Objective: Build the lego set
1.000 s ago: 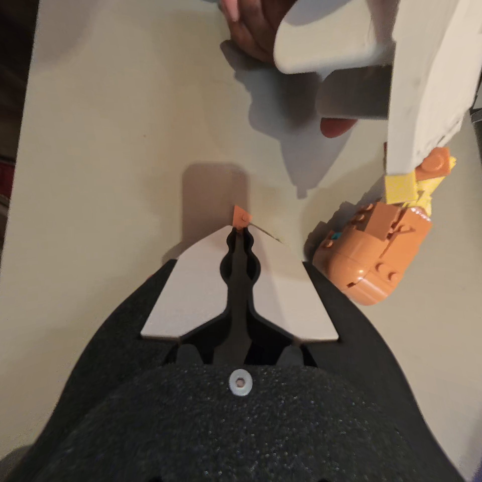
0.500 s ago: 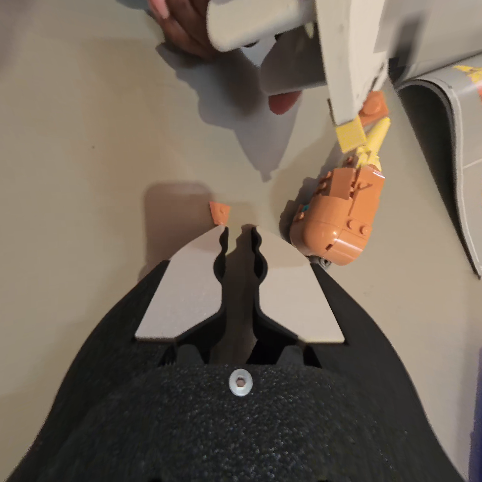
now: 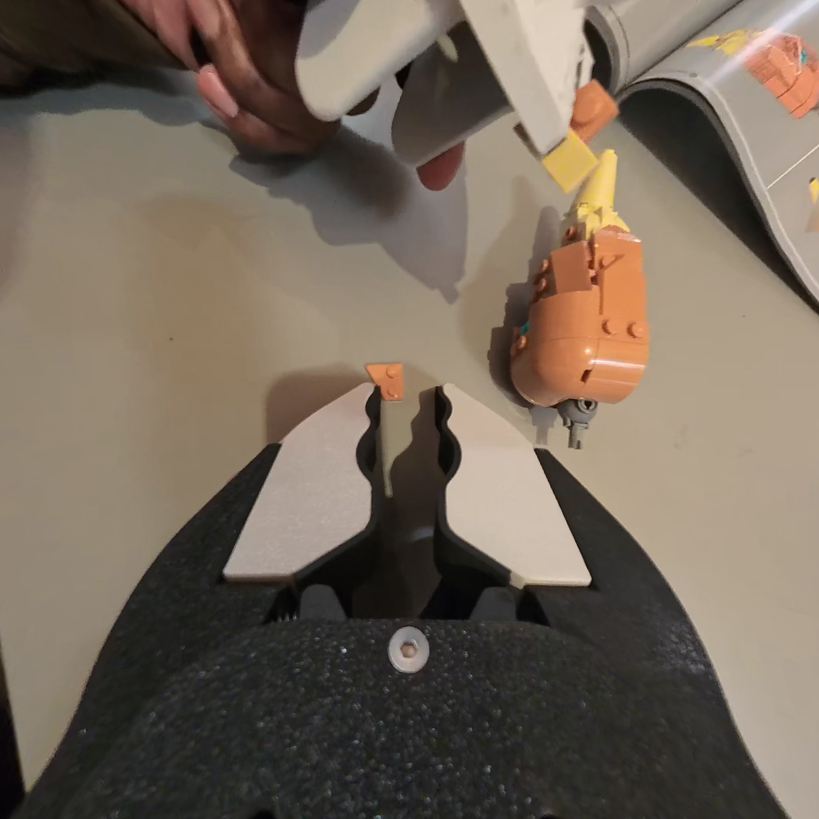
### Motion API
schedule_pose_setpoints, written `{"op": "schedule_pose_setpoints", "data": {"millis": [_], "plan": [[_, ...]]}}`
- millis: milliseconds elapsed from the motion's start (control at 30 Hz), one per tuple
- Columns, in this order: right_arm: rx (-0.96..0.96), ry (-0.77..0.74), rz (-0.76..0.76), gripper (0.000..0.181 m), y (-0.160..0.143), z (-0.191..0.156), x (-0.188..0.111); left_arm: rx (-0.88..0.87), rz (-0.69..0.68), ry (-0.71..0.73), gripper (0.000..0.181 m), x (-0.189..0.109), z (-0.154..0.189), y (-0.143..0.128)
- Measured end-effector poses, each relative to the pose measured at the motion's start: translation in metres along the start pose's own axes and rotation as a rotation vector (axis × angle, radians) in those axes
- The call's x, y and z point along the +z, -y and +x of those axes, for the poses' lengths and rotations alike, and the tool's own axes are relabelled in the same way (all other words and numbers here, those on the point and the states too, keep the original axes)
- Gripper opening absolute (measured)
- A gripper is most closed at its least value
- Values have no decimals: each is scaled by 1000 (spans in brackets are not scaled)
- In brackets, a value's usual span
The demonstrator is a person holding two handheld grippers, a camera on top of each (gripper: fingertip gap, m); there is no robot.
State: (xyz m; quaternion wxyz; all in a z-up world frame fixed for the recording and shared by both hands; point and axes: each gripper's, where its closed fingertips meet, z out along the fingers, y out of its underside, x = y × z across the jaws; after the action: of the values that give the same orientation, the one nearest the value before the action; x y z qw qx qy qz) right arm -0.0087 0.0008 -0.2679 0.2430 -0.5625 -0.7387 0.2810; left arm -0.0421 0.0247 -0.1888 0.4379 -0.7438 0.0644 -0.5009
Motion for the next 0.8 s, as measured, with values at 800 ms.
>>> {"op": "schedule_pose_setpoints", "data": {"millis": [800], "plan": [[83,-12,-32,19,3,-4,7,14,11,7,7,-2,2,3]]}}
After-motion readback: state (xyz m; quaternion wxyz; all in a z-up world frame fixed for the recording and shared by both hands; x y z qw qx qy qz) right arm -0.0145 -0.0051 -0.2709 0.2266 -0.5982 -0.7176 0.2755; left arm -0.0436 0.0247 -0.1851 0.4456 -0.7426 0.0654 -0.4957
